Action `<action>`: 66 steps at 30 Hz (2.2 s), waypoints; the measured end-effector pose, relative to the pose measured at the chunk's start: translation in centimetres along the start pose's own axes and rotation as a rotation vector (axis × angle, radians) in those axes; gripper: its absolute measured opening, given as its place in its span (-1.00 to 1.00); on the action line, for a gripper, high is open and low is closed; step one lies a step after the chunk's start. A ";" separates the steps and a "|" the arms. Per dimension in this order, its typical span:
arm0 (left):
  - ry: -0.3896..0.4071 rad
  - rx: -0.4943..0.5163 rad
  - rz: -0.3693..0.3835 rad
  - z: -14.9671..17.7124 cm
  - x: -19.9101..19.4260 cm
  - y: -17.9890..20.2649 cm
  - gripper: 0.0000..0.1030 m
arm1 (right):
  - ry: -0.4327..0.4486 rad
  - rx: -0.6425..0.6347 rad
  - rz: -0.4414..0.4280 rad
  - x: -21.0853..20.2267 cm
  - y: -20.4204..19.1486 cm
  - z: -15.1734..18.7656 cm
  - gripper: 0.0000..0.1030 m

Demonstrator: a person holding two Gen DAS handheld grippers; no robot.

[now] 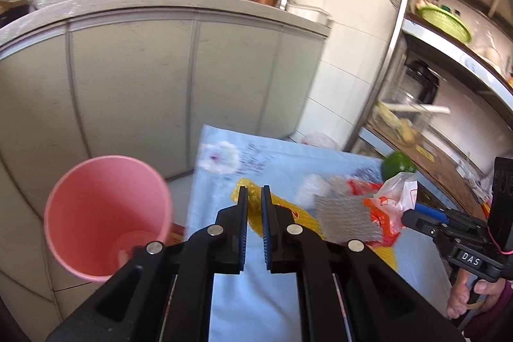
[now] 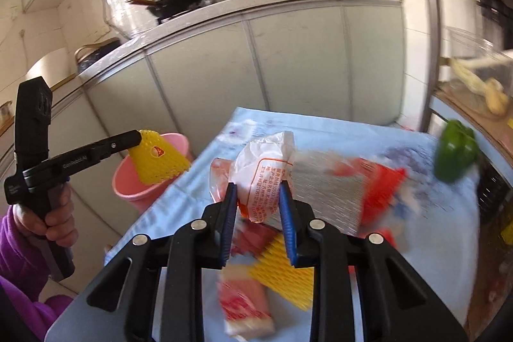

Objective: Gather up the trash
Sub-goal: 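Carry the yellow mesh net to the pink bin and open the left tool, then return both tools to the table above the silver mesh scrubber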

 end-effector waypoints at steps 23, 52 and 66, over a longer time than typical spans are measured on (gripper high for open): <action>-0.027 -0.213 -0.330 3.7 -1.6 -16.3 -0.84 | -0.267 -0.220 -0.279 18.5 -19.6 -4.4 -0.43; -0.041 -0.114 -0.061 2.5 -0.2 -6.8 -0.47 | -0.131 -0.110 -0.018 4.4 -6.3 0.9 -0.14; -0.161 0.003 0.043 4.6 5.4 0.8 -0.47 | -0.081 0.095 0.386 -3.0 6.7 6.2 -0.14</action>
Point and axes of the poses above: each gripper's, at about its wrist camera, not at the fingertips, and x roughly the way its jaws point, y to its right, z to its underside, the point moved 1 cm from there along x, roughly the way its jaws point, and after that the axes turned 6 degrees about z, right-handed, at the moved point
